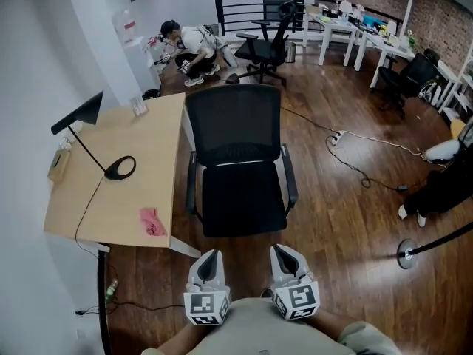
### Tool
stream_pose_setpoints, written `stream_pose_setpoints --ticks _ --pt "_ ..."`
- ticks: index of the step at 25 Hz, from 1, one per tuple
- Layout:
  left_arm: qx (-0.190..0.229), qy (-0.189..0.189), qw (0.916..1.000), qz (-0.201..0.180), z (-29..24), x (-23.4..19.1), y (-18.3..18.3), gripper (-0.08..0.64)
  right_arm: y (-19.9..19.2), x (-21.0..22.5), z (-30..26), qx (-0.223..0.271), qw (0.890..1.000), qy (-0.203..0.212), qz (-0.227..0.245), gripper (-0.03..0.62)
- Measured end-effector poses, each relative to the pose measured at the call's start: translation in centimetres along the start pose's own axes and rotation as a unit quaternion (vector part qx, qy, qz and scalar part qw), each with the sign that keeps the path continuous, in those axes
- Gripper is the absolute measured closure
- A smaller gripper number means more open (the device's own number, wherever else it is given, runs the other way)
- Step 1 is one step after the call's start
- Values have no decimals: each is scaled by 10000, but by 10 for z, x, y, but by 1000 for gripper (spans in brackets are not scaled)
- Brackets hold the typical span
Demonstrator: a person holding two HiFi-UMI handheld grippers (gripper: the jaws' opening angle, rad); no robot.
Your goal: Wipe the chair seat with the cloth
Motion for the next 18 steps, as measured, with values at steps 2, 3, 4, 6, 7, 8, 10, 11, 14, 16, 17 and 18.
stream_pose_setpoints --ticks 2,3,4,6,7,8,10,11,14,16,17,18 --pt "28 -67 10000 -20 4 -10 1 555 3 -12 -3 3 10000 -29 40 592" --pt "39 -95 9999 -28 5 -15 1 555 3 -17 -5 -11 10000 -27 47 592" --pt "54 -119 9999 -36 5 -21 1 555 3 -22 -7 -25 10000 -19 57 592" --pt "66 -162 9998 -42 5 -29 1 555 3 -31 -11 -50 9999 -8 102 592" --pt "58 -186 9998 -39 5 -32 1 555 3 -34 -11 -63 9999 -18 115 592" --pt "52 -213 9998 -38 5 -34 2 555 3 -36 -12 -82 9999 -41 112 592" --pt "70 -271 9996 -51 5 -37 2 555 2 -39 -14 -117 9998 -98 90 592" --pt "81 -297 9995 -57 5 -38 3 555 1 -40 -15 -127 9998 -122 87 592" --pt "78 -349 9993 -62 4 -42 1 555 -1 -43 -17 -139 9997 -179 71 592" --pt "56 -376 9992 -82 5 -43 0 555 -2 -45 -16 -173 9996 -210 60 592" --pt "50 -389 9992 -91 5 -43 -1 555 -2 -46 -15 -189 9996 -217 62 592" --pt "48 -401 9991 -95 6 -42 -1 555 -2 -46 -14 -197 9995 -219 65 592"
Point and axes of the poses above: the fingertips, and each gripper's own axes: z backward along the fingers, x to its right, y out of its top, the point moved 10 cm from there along z, backward along the fingers, and after that the axes turned 1 degree about -x, right-handed, at the moved point
